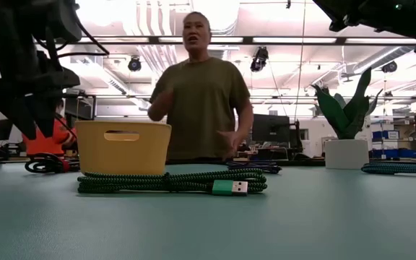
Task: Pick and place USB-C Cables
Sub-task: Put the black USB cable into the orange bin
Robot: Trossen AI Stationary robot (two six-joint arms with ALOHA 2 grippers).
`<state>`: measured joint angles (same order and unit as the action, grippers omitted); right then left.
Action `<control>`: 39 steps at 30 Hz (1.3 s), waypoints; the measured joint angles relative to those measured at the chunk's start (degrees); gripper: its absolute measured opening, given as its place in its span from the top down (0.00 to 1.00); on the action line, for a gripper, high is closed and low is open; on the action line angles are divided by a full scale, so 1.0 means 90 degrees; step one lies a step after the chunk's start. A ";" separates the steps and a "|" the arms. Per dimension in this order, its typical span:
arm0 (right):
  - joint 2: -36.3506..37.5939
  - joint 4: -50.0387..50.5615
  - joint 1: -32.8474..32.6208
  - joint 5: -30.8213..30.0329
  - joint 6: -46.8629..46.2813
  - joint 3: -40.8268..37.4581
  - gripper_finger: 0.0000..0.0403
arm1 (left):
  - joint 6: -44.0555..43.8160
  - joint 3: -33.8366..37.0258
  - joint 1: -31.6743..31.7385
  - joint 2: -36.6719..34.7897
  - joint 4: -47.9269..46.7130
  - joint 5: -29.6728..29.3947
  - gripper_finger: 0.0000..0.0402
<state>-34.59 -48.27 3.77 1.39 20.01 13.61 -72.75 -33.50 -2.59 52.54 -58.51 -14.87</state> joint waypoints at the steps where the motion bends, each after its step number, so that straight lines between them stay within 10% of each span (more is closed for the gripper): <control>1: 0.0000 0.0002 0.0000 0.0000 0.0003 0.0000 0.88 | 0.0000 0.0017 -0.0001 0.0021 0.0001 -0.0021 0.56; 39: 0.0000 0.0040 0.0000 -0.0005 0.0012 0.0000 0.88 | 0.0044 0.0056 0.0000 0.0945 0.0251 -0.0054 0.56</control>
<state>-34.59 -47.90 3.77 1.34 20.12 13.61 -72.36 -33.00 -2.59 61.05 -56.25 -15.36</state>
